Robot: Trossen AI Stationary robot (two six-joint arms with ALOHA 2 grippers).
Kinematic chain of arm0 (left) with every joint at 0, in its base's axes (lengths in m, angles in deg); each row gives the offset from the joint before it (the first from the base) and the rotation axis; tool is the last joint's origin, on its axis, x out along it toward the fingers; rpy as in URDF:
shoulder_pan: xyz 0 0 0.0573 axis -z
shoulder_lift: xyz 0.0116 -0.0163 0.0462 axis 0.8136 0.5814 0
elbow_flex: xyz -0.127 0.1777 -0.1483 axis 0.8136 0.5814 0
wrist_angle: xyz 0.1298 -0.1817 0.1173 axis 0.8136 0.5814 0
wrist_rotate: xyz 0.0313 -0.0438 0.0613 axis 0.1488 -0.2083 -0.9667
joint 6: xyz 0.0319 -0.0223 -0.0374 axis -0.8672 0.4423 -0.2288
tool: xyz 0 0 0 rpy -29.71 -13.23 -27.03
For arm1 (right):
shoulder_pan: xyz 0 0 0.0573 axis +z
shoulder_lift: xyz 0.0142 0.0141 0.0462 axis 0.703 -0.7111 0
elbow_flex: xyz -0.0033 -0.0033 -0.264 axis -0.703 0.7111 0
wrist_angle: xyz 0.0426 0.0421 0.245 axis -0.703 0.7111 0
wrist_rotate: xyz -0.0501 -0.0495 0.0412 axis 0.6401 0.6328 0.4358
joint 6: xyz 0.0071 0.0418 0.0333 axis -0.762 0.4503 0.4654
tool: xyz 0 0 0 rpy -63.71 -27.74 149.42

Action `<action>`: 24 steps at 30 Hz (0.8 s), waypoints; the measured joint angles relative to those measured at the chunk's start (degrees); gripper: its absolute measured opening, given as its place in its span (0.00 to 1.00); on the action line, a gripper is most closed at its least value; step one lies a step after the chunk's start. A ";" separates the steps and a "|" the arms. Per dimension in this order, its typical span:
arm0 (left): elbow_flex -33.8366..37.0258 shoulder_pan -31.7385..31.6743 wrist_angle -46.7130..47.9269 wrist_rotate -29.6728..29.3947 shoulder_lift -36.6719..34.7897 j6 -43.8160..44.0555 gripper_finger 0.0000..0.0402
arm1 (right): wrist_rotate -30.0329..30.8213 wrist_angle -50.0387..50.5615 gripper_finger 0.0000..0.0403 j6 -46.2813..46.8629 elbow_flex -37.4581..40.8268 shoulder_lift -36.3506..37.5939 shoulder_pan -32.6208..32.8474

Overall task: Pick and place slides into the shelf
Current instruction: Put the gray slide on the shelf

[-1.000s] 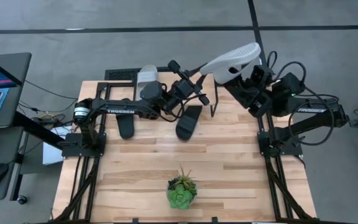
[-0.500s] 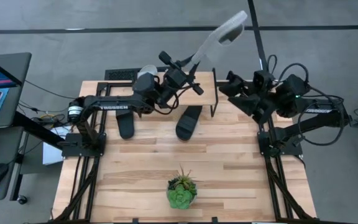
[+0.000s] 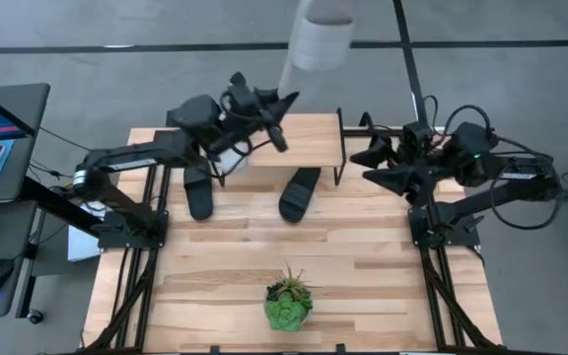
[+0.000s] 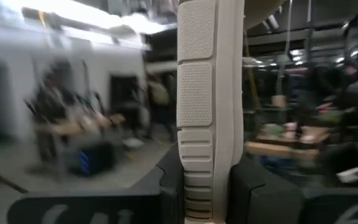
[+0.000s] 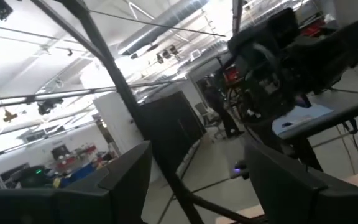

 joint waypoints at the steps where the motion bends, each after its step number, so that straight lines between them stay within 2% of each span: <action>1: -0.02 -0.19 1.98 1.35 -0.91 3.20 0.11 | 0.01 0.65 0.62 0.00 0.00 0.56 0.35; 9: 1.24 1.56 17.29 4.39 -4.36 26.05 0.11 | 0.87 11.57 0.62 1.08 -0.07 5.83 0.59; 14: 1.51 5.50 20.68 -0.10 -4.21 29.54 0.11 | 3.02 18.18 0.62 1.03 -0.07 8.92 0.74; 18: 5.71 9.30 14.91 -6.49 -4.85 33.10 0.11 | 3.45 22.50 0.62 0.64 -0.07 10.32 0.73; 20: 11.12 10.69 11.98 -9.19 -6.56 36.66 0.11 | 3.46 24.05 0.62 -0.30 -0.07 10.83 0.75; 24: 24.37 11.58 -1.03 -11.46 -11.82 43.87 0.11 | 3.48 25.62 0.62 -1.53 -0.07 11.04 0.75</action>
